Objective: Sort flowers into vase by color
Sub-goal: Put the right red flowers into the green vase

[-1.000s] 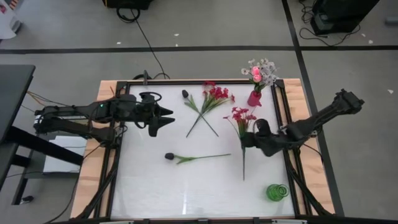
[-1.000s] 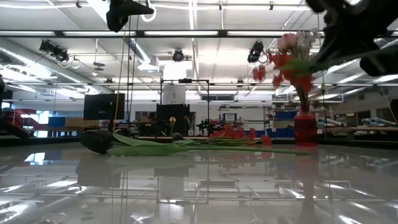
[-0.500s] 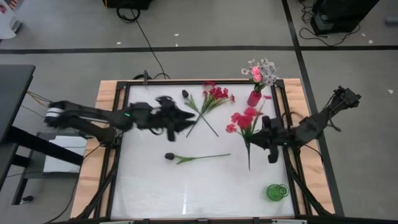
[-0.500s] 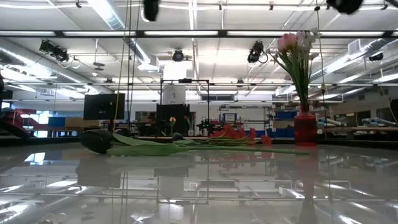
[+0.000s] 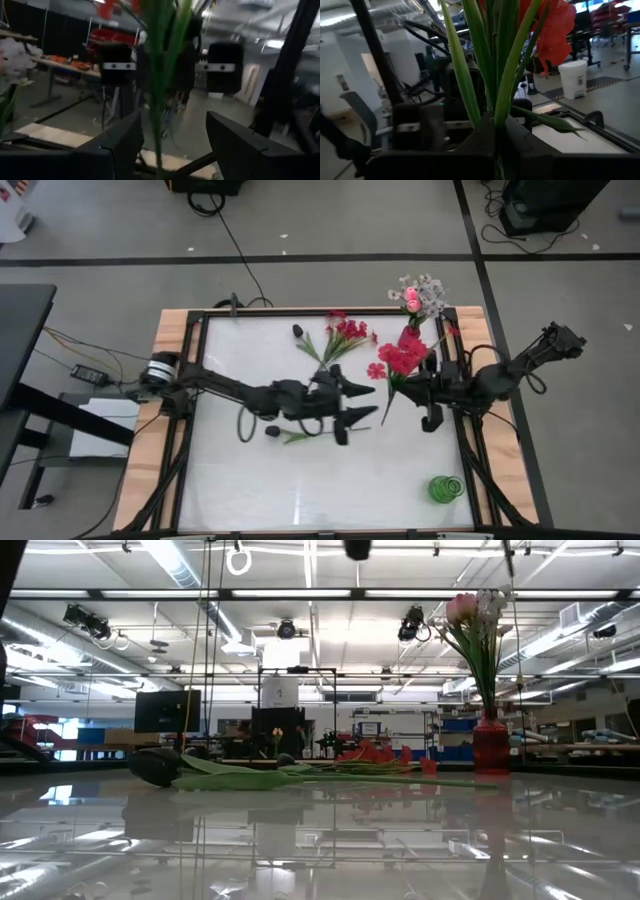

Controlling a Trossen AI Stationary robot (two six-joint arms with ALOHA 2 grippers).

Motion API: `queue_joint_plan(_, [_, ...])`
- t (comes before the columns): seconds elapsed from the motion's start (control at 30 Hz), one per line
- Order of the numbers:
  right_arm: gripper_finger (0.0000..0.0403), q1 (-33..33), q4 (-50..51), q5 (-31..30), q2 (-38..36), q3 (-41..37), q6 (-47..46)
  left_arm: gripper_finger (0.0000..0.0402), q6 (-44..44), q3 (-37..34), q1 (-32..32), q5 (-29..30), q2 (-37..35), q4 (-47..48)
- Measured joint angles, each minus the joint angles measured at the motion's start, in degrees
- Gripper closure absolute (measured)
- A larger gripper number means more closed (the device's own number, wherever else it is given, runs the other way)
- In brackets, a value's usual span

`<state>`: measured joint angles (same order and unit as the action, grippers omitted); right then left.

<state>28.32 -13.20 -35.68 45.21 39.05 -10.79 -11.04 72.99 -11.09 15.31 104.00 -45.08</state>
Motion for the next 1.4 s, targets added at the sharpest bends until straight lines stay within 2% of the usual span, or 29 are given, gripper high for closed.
queue_joint_plan(0.17, [0.0389,-1.74,-4.87,1.22,3.56,0.00,-0.11,0.0173,-0.10,8.97,1.37,-0.14,3.00,11.82])
queue_joint_plan(0.3, [0.0389,-2.36,-6.55,1.21,5.10,0.00,0.05,0.0194,-0.16,11.46,2.01,-1.94,2.98,16.67])
queue_joint_plan(0.43, [0.0388,-2.62,-7.96,1.33,5.44,0.00,0.55,0.0246,-0.33,12.18,2.32,-3.47,2.89,17.18])
queue_joint_plan(0.57, [0.0385,-2.51,-8.00,1.85,5.09,0.00,1.28,0.0320,-0.27,12.20,2.71,-6.30,2.87,18.16])
queue_joint_plan(0.63, [0.0376,-2.41,-8.01,2.75,4.96,0.00,1.55,0.0363,-0.27,12.25,2.80,-7.94,2.84,18.68])
queue_joint_plan(0.7, [0.0357,-2.38,-7.12,3.31,4.84,-0.02,1.82,0.0385,-0.12,12.25,3.17,-9.18,2.78,19.77])
queue_joint_plan(0.8, [0.0317,-2.47,-5.60,4.76,4.58,-0.02,0.03,0.0385,-1.53,12.25,3.40,-10.86,2.79,21.43])
queue_joint_plan(0.97, [0.0244,-2.64,-3.95,14.04,4.40,-0.02,-2.22,0.0385,-2.31,12.25,3.56,-13.92,2.82,22.14])
queue_joint_plan(1.1, [0.0214,-3.33,-3.10,17.12,4.29,-0.02,-4.59,0.0386,-3.77,12.25,3.61,-15.74,2.82,22.65])
queue_joint_plan(1.27, [0.0234,-3.45,-2.52,16.32,4.33,-0.04,-4.61,0.0386,-5.20,12.25,3.58,-16.62,2.82,25.45])
queue_joint_plan(1.4, [0.0304,-3.47,-1.46,13.96,4.33,-0.04,-3.41,0.0381,-5.43,12.22,3.43,-16.68,2.82,25.96])
